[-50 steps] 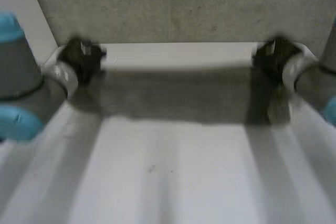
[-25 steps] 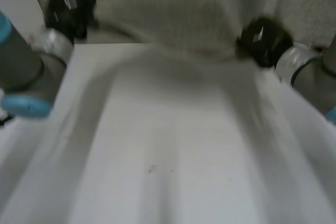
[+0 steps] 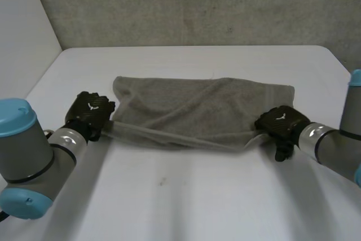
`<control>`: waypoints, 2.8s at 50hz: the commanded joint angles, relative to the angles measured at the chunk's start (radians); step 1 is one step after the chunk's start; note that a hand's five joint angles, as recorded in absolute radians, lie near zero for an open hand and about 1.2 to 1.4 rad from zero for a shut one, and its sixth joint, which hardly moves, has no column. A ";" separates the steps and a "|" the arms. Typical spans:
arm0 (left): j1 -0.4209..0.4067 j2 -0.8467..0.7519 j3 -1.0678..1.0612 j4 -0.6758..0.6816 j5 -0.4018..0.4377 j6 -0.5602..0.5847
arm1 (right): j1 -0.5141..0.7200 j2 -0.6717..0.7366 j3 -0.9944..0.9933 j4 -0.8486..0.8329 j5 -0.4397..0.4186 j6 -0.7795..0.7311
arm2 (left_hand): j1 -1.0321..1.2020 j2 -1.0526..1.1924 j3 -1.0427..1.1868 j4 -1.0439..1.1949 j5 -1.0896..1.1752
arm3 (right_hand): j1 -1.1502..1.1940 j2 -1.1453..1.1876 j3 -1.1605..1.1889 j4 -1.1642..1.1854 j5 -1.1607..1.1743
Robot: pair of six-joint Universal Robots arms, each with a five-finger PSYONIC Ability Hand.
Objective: Fold the towel.
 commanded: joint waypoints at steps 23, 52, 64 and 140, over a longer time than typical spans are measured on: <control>0.009 0.037 -0.050 0.002 -0.007 -0.008 | -0.162 -0.104 0.300 -0.304 -0.036 0.456 | 0.188 0.178 0.180 0.178 0.179 | 0.954 0.904 0.908 0.915 0.916; 0.106 0.477 -0.047 -0.609 0.054 0.105 | -0.143 -0.382 0.070 0.449 -0.016 -0.406 | 0.188 0.178 0.180 0.178 0.179 | 0.985 0.935 0.939 0.946 0.947; 0.092 0.091 0.055 -0.613 0.039 0.239 | 0.020 -0.075 -0.084 0.439 0.248 -0.445 | 0.188 0.178 0.180 0.178 0.179 | 0.985 0.935 0.939 0.946 0.947; 0.091 0.059 -0.020 0.033 -0.001 -0.033 | -0.128 -0.064 0.173 -0.258 -0.012 0.454 | 0.188 0.178 0.180 0.178 0.179 | 0.925 0.874 0.879 0.886 0.887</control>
